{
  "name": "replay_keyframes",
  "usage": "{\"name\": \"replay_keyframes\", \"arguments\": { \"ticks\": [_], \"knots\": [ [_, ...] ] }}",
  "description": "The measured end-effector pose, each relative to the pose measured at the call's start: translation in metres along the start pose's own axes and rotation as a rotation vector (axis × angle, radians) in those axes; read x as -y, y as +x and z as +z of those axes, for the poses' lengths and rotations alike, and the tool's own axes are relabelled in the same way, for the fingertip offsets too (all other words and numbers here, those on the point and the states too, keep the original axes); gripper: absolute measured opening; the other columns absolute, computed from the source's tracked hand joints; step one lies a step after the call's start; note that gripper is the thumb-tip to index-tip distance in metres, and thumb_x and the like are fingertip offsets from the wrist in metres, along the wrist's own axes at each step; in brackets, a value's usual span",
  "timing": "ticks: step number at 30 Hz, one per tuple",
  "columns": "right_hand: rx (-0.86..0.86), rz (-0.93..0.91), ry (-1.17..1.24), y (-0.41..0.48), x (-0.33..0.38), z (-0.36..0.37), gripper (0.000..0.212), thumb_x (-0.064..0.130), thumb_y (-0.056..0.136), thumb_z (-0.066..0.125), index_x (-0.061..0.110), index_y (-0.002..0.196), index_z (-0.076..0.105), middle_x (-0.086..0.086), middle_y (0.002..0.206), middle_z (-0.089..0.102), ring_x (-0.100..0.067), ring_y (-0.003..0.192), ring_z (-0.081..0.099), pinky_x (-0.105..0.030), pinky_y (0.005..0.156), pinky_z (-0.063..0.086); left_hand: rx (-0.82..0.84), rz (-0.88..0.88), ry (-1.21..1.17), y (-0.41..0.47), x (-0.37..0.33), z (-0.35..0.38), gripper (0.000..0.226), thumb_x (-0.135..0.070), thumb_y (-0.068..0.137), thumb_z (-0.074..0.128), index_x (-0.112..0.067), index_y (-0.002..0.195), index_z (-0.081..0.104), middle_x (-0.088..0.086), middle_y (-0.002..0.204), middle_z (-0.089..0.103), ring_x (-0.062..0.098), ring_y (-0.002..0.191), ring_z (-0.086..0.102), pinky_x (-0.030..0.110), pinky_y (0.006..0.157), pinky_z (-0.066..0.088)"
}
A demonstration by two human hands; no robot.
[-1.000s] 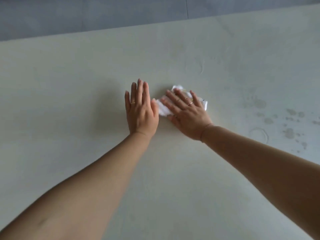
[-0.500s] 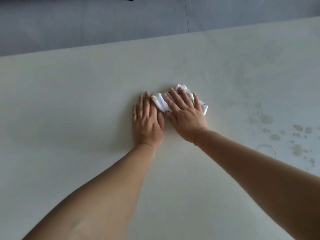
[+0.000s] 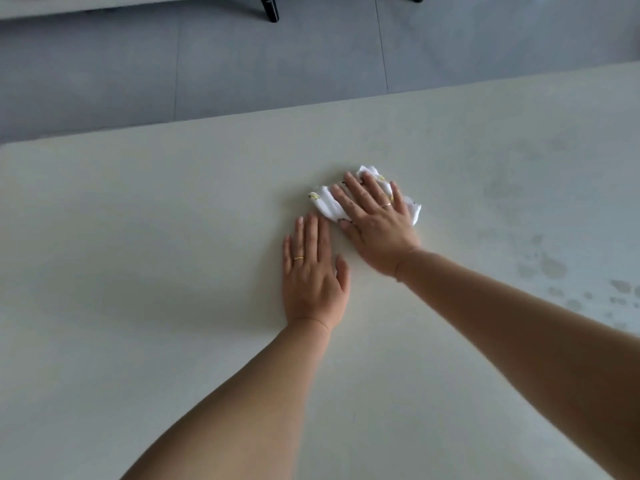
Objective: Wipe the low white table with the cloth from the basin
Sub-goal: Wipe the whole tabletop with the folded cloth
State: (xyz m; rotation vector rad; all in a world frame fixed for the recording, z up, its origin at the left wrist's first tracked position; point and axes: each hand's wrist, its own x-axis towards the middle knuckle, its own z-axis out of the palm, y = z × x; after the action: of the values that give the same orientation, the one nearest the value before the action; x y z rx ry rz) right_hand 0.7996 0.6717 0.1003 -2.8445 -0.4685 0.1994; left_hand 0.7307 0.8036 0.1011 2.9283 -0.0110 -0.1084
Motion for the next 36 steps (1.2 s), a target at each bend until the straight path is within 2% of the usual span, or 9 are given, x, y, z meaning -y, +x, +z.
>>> {"name": "replay_keyframes", "arguments": {
  "ticks": [2, 6, 8, 12, 15, 23, 25, 31, 36],
  "knots": [
    [-0.014, 0.000, -0.051, 0.017, -0.031, -0.008, 0.051, 0.043, 0.099, 0.030, 0.033, 0.148, 0.020, 0.004, 0.158, 0.016, -0.018, 0.146, 0.008, -0.045, 0.116, 0.001, -0.006, 0.010, -0.005, 0.000, 0.000, 0.000, 0.063, -0.032, 0.088, 0.030, -0.006, 0.145, 0.031, 0.012, 0.154, 0.028, 0.026, 0.143, 0.023, 0.044, 0.117, 0.017],
    [-0.134, 0.542, 0.116, 0.059, -0.059, -0.018, 0.052, 0.041, 0.098, 0.026, 0.035, 0.149, 0.017, 0.005, 0.159, 0.009, -0.017, 0.147, -0.001, -0.047, 0.116, -0.007, -0.021, 0.010, -0.023, 0.001, 0.001, 0.003, 0.063, -0.030, 0.088, 0.032, -0.007, 0.146, 0.031, 0.012, 0.153, 0.028, 0.027, 0.143, 0.024, 0.043, 0.116, 0.017],
    [-0.139, 0.645, 0.125, 0.071, -0.034, -0.013, 0.054, 0.037, 0.097, 0.028, 0.032, 0.149, 0.016, 0.003, 0.160, 0.007, -0.020, 0.147, -0.004, -0.050, 0.114, -0.010, -0.016, 0.003, -0.025, 0.001, 0.000, 0.002, 0.063, -0.030, 0.087, 0.032, -0.006, 0.145, 0.032, 0.012, 0.153, 0.030, 0.027, 0.142, 0.026, 0.043, 0.116, 0.017],
    [-0.043, 0.170, 0.047, 0.063, 0.015, 0.002, 0.054, 0.038, 0.098, 0.030, 0.032, 0.149, 0.015, 0.004, 0.159, 0.008, -0.021, 0.147, -0.001, -0.048, 0.114, -0.008, -0.010, -0.002, -0.009, 0.001, -0.001, 0.001, 0.063, -0.030, 0.087, 0.033, -0.006, 0.145, 0.032, 0.012, 0.152, 0.032, 0.028, 0.141, 0.029, 0.043, 0.116, 0.019],
    [0.015, -0.068, -0.052, 0.072, -0.018, -0.009, 0.053, 0.044, 0.099, 0.029, 0.034, 0.149, 0.017, 0.004, 0.159, 0.013, -0.018, 0.147, 0.006, -0.046, 0.115, -0.001, -0.008, -0.003, -0.017, 0.001, 0.000, 0.000, 0.062, -0.029, 0.087, 0.034, -0.006, 0.145, 0.033, 0.012, 0.152, 0.031, 0.028, 0.141, 0.029, 0.044, 0.115, 0.021],
    [-0.091, 0.603, 0.068, 0.126, -0.072, -0.027, 0.055, 0.037, 0.096, 0.024, 0.034, 0.149, 0.013, 0.005, 0.160, 0.004, -0.020, 0.146, -0.005, -0.051, 0.115, -0.009, 0.006, 0.002, -0.019, 0.002, -0.001, 0.001, 0.063, -0.030, 0.087, 0.034, -0.007, 0.146, 0.031, 0.011, 0.154, 0.027, 0.027, 0.143, 0.024, 0.044, 0.116, 0.018],
    [-0.065, 0.576, 0.077, 0.135, -0.043, -0.024, 0.056, 0.035, 0.096, 0.026, 0.033, 0.149, 0.012, 0.004, 0.160, 0.003, -0.022, 0.146, -0.006, -0.052, 0.114, -0.009, 0.002, 0.001, -0.021, 0.001, -0.001, 0.001, 0.063, -0.030, 0.087, 0.034, -0.007, 0.145, 0.032, 0.011, 0.154, 0.026, 0.027, 0.143, 0.024, 0.045, 0.116, 0.017],
    [0.059, -0.026, -0.034, 0.124, -0.024, -0.025, 0.053, 0.045, 0.098, 0.027, 0.034, 0.149, 0.015, 0.006, 0.159, 0.008, -0.018, 0.147, 0.002, -0.048, 0.116, -0.003, -0.011, 0.001, -0.021, 0.001, -0.002, -0.001, 0.062, -0.029, 0.087, 0.033, -0.007, 0.145, 0.033, 0.010, 0.154, 0.028, 0.026, 0.142, 0.025, 0.043, 0.116, 0.020],
    [-0.025, 0.308, 0.026, 0.099, -0.134, -0.054, 0.051, 0.046, 0.098, 0.024, 0.038, 0.148, 0.016, 0.007, 0.159, 0.010, -0.016, 0.146, 0.002, -0.047, 0.116, -0.001, -0.019, 0.002, -0.012, 0.001, -0.001, 0.000, 0.061, -0.030, 0.088, 0.032, -0.006, 0.144, 0.034, 0.011, 0.153, 0.029, 0.028, 0.142, 0.027, 0.045, 0.115, 0.021]
  ]
}}
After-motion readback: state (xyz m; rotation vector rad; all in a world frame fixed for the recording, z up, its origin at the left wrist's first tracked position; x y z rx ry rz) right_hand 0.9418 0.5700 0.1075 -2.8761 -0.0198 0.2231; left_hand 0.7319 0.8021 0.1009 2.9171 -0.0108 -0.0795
